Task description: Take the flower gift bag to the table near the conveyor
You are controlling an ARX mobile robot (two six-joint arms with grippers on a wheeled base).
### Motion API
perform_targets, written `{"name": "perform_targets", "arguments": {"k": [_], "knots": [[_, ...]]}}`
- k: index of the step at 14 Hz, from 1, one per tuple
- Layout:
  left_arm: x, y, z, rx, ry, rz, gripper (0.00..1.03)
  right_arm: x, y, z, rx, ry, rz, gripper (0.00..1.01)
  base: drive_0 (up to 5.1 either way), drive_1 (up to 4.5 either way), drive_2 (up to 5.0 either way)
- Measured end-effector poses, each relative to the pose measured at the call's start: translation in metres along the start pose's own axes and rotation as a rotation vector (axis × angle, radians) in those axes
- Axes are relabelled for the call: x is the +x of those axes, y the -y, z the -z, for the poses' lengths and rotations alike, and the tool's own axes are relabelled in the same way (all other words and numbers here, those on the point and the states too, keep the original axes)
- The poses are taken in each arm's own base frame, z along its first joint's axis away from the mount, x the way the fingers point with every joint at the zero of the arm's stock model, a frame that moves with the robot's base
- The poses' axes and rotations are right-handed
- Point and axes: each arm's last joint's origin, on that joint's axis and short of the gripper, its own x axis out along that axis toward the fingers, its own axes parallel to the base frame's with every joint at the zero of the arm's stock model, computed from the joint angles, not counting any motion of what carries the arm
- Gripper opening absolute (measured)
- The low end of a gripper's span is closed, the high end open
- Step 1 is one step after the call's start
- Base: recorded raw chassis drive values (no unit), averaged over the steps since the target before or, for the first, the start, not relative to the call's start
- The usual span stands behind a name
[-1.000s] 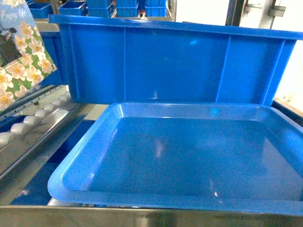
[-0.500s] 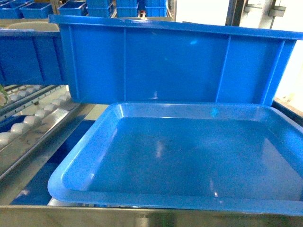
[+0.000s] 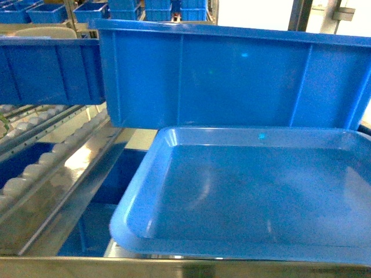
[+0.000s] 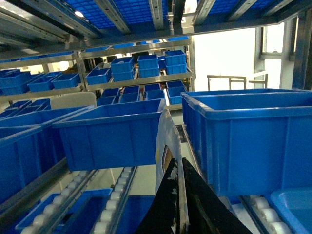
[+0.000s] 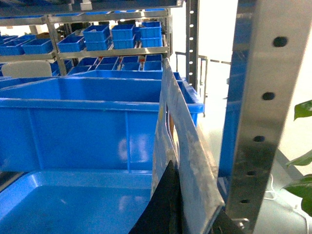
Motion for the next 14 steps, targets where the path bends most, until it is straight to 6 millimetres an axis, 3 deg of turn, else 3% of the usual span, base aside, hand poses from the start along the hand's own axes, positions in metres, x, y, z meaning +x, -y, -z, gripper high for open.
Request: {"name": "perform_targets", "arguments": {"k": [14], "knots": [[0.0000, 0.0000, -0.0001, 0.000, 0.001, -0.001, 0.02, 0.0001, -0.0001, 0.0003, 0.000, -0.003, -0.004, 0.02, -4.7, 1.36, 3.5]]}}
